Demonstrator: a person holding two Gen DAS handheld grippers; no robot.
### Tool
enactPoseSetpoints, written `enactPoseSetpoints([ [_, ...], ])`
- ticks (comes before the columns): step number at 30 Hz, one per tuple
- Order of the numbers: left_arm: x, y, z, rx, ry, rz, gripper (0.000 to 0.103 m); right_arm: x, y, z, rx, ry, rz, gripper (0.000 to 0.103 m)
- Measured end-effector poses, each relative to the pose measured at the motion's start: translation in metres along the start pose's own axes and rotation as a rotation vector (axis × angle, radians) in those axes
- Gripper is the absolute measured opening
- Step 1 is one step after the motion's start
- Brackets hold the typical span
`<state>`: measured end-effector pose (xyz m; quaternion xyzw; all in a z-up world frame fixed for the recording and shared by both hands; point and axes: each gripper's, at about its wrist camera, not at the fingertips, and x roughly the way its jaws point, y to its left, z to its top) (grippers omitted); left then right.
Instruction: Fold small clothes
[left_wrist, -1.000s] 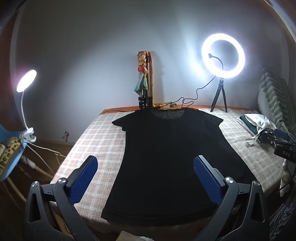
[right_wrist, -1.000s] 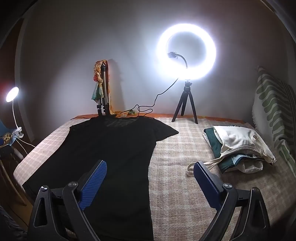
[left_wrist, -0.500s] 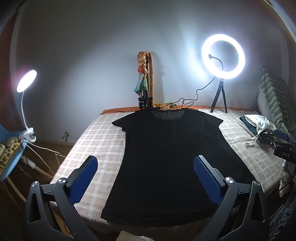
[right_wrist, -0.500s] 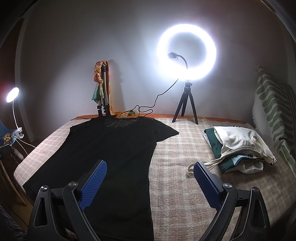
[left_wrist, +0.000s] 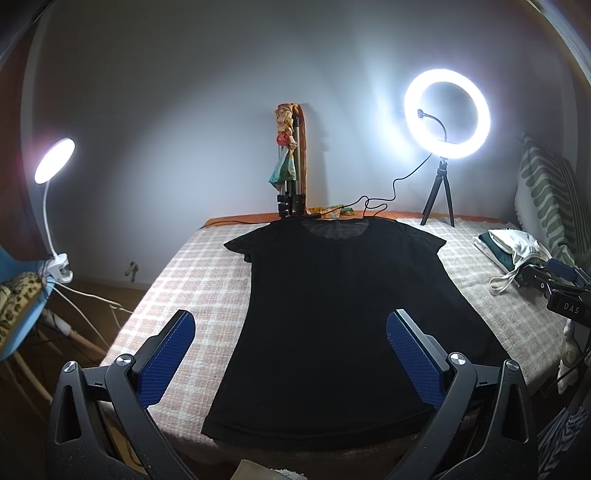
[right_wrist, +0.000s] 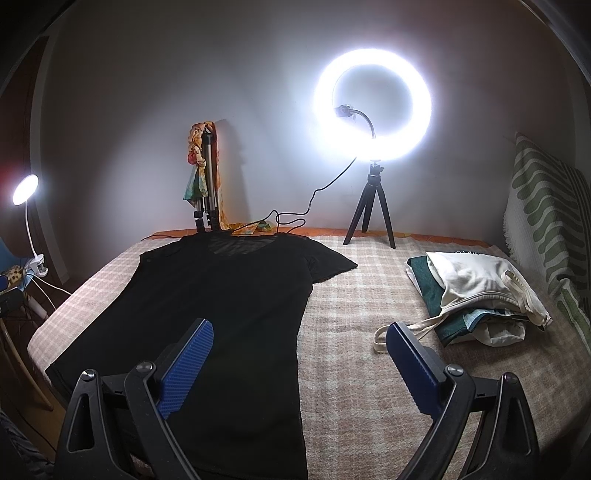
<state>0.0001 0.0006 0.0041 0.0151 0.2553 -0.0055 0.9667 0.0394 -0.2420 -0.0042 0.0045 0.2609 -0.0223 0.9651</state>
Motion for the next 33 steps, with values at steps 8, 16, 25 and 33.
enactPoseSetpoints([
  [8,0.0002,-0.0004,-0.0007,0.001,0.0,0.002,0.103,-0.0002,0.0002,0.0002,0.0,-0.001,0.0,0.096],
  [16,0.0005,-0.0001,-0.0009,0.001,0.001,0.0,0.103,0.0,0.0005,0.0006,0.001,-0.001,0.0,0.096],
  [25,0.0006,0.0002,-0.002,0.001,0.004,0.001,0.103,0.0003,0.0011,0.0008,0.0,-0.002,-0.001,0.096],
  [33,0.0031,0.0023,-0.0032,0.002,0.013,-0.002,0.103,0.0004,0.0002,0.0018,0.001,-0.002,-0.001,0.096],
])
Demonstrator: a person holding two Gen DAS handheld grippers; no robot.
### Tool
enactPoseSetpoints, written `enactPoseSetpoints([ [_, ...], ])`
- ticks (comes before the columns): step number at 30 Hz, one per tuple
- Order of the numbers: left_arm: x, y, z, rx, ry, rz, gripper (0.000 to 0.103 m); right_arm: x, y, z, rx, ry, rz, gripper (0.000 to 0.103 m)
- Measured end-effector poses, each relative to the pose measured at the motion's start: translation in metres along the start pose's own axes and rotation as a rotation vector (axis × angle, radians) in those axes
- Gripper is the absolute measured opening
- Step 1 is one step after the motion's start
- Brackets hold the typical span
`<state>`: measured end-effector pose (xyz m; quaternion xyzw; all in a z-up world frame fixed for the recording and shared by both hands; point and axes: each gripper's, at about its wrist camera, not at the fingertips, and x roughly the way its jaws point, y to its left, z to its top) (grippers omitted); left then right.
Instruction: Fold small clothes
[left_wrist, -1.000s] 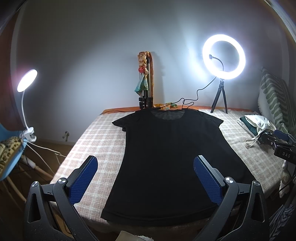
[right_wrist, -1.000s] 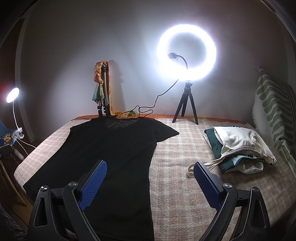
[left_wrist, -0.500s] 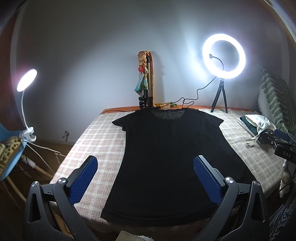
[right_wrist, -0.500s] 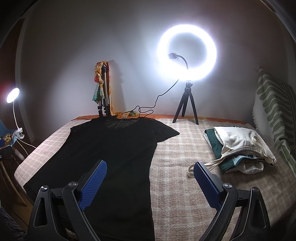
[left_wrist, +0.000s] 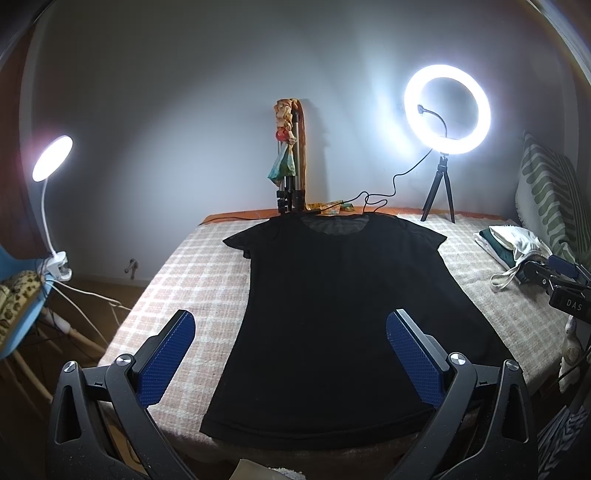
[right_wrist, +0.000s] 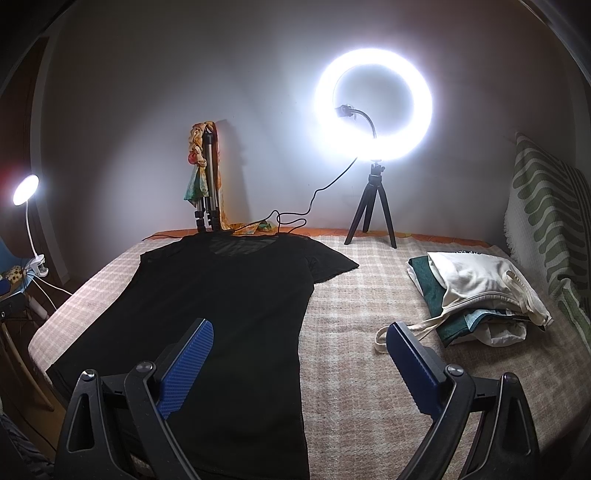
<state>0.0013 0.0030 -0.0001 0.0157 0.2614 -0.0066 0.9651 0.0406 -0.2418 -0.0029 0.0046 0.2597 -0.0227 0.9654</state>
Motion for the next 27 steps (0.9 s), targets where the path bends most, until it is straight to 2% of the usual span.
enactPoseSetpoints([
  [9,0.001,0.001,0.001,0.0,0.004,0.002,0.103,0.009,-0.003,0.001,0.003,0.002,0.006,0.096],
  [17,0.006,0.007,0.0,-0.009,0.021,0.009,0.103,0.004,0.011,0.005,-0.014,-0.002,0.008,0.096],
  [23,0.029,0.027,-0.005,-0.083,0.135,-0.077,0.103,0.005,0.014,0.021,-0.013,0.012,0.062,0.097],
  [27,0.039,0.04,-0.01,-0.069,0.18,-0.048,0.103,0.004,0.025,0.036,-0.036,-0.003,0.093,0.101],
])
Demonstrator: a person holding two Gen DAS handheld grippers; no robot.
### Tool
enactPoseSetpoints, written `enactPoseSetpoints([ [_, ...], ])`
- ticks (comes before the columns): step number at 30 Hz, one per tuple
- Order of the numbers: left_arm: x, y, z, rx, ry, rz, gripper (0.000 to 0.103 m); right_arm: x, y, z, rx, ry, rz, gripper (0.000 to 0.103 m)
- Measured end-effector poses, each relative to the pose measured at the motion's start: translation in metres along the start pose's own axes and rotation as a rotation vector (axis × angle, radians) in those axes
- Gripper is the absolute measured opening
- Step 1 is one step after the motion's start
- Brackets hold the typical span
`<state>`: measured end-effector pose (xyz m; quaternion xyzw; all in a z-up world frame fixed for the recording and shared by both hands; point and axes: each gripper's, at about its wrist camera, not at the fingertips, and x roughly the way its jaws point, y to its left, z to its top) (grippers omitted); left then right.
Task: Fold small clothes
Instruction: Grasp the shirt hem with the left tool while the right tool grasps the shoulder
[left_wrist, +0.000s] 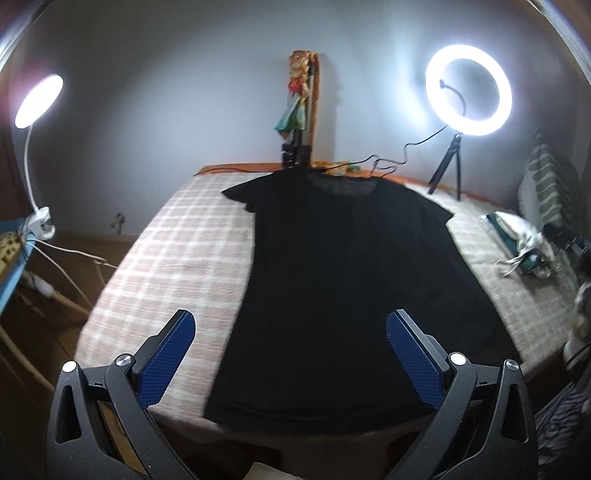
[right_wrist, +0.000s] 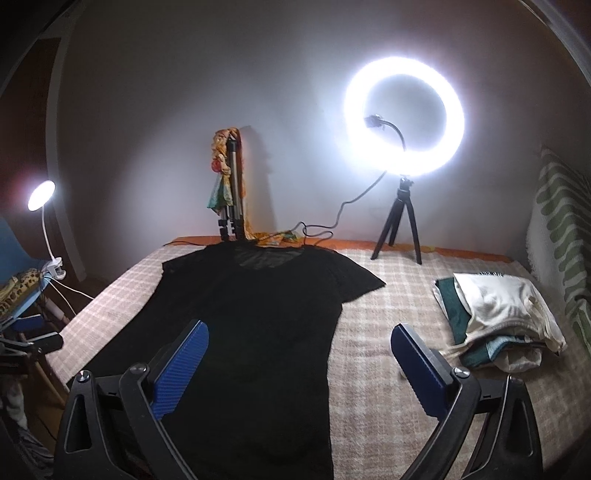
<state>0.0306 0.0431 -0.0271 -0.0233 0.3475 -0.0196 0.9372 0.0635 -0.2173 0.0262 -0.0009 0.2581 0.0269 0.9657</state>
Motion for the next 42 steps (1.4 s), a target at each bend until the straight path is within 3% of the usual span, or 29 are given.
enactPoseSetpoints([
  [4,0.009,0.019,-0.003,0.004,0.037,0.028,0.102,0.01,0.02,0.016,-0.062,0.014,0.032,0.1],
  [6,0.014,0.031,-0.006,-0.021,0.066,0.017,0.093,0.017,0.03,0.027,-0.103,0.012,0.042,0.099],
  [10,0.025,0.056,-0.012,-0.11,0.119,-0.054,0.081,0.037,0.051,0.054,-0.144,0.0,0.051,0.097],
  [16,0.045,0.077,-0.027,-0.201,0.219,-0.161,0.066,0.079,0.069,0.084,-0.04,0.043,0.153,0.095],
  [22,0.061,0.093,-0.041,-0.332,0.293,-0.269,0.064,0.137,0.111,0.103,-0.063,0.15,0.234,0.094],
  [24,0.064,0.095,-0.041,-0.333,0.296,-0.271,0.064,0.158,0.13,0.107,-0.086,0.188,0.265,0.093],
  [34,0.083,0.097,-0.051,-0.315,0.356,-0.296,0.042,0.27,0.22,0.12,-0.168,0.376,0.342,0.082],
  [42,0.088,0.096,-0.051,-0.309,0.355,-0.315,0.033,0.337,0.266,0.117,-0.185,0.454,0.356,0.078],
])
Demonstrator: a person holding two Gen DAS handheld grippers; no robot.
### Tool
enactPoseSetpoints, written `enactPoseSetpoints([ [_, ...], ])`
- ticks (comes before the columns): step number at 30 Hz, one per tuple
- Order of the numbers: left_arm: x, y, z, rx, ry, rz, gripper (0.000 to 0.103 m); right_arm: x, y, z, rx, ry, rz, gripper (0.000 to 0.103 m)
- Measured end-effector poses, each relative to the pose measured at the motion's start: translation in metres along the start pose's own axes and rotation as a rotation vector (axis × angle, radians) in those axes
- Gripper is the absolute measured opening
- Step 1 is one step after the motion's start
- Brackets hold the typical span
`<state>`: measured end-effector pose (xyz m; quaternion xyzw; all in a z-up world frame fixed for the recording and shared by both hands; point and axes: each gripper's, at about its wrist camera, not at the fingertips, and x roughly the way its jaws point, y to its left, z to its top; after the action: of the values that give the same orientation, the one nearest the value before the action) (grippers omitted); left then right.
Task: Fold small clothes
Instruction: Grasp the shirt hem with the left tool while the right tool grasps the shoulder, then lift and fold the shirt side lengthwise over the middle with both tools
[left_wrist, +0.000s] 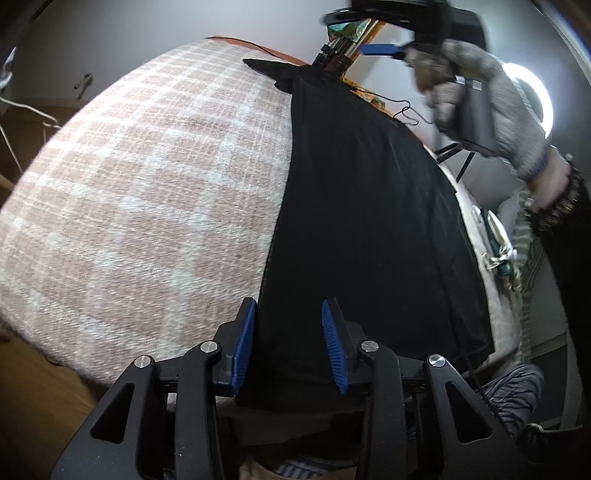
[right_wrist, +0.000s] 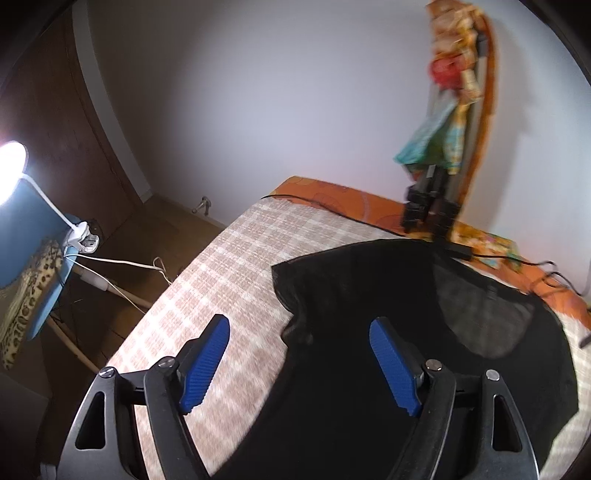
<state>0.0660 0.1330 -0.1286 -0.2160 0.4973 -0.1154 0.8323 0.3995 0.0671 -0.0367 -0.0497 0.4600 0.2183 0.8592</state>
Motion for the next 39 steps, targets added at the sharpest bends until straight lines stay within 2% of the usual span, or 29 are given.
enactPoseSetpoints([
  [4,0.002,-0.003,0.0,0.002,0.007,-0.039,0.03,0.043,0.01,0.013,-0.009,0.055,0.0,0.069],
  [8,0.004,-0.001,-0.001,0.016,-0.002,-0.044,0.021,0.078,0.018,0.019,-0.026,0.09,-0.027,0.069],
  [10,0.004,0.005,0.0,-0.007,-0.004,-0.066,0.017,0.091,0.023,0.021,-0.055,0.097,-0.057,0.067],
  [13,0.004,0.013,0.002,-0.04,-0.009,-0.093,0.015,0.11,0.027,0.02,-0.093,0.114,-0.105,0.066],
  [20,0.005,0.007,0.003,-0.012,-0.021,-0.081,0.015,0.149,0.03,0.021,-0.138,0.157,-0.204,0.066],
  [22,0.007,0.007,0.004,-0.014,-0.018,-0.083,0.011,0.157,0.027,0.022,-0.144,0.169,-0.229,0.066],
  [24,0.008,0.006,0.005,-0.008,-0.019,-0.087,0.01,0.16,0.024,0.025,-0.134,0.169,-0.223,0.066],
  [26,0.009,0.005,0.005,-0.004,-0.019,-0.086,0.01,0.163,0.02,0.029,-0.117,0.172,-0.2,0.061],
  [29,0.01,0.007,0.007,-0.024,-0.014,-0.101,0.009,0.163,0.014,0.034,-0.102,0.173,-0.153,0.038],
  [31,0.011,0.01,0.008,-0.034,-0.013,-0.109,0.009,0.162,0.01,0.037,-0.1,0.173,-0.152,0.015],
  [33,0.012,0.011,0.01,-0.034,-0.013,-0.113,0.009,0.159,0.002,0.039,-0.078,0.167,-0.136,0.005],
  [39,0.013,0.002,0.011,-0.023,-0.015,-0.145,0.005,0.132,-0.022,0.043,-0.013,0.078,-0.111,0.002],
])
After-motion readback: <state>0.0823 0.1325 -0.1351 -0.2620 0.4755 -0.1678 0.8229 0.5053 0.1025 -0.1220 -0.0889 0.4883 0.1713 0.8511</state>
